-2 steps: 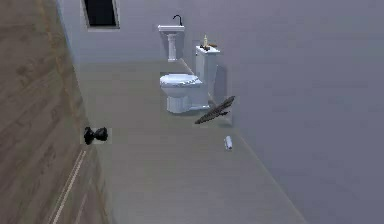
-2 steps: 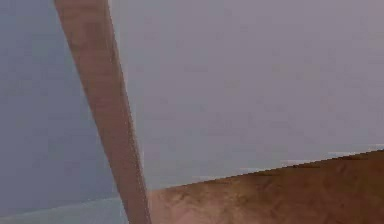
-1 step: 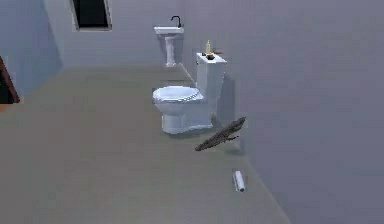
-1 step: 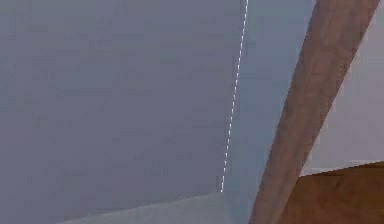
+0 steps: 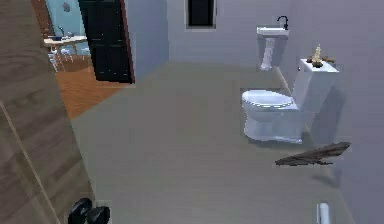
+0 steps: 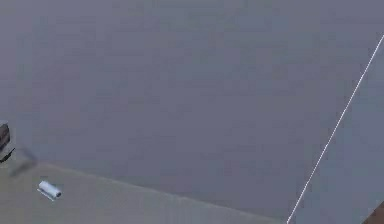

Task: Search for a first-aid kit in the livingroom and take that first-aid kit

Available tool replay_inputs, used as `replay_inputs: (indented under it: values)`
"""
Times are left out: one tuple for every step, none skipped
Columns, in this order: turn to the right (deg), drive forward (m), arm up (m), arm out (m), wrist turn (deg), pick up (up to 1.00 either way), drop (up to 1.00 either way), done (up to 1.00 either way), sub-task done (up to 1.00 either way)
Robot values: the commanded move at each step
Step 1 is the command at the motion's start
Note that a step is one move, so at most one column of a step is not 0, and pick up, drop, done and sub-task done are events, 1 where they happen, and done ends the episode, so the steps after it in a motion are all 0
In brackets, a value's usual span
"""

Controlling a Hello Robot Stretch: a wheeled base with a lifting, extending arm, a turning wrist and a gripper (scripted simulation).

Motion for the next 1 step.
replay_inputs:
  values:
    - [0.0, 0.80, 0.00, 0.00, 0.0, 0.00, 0.00, 0.00, 0.00]
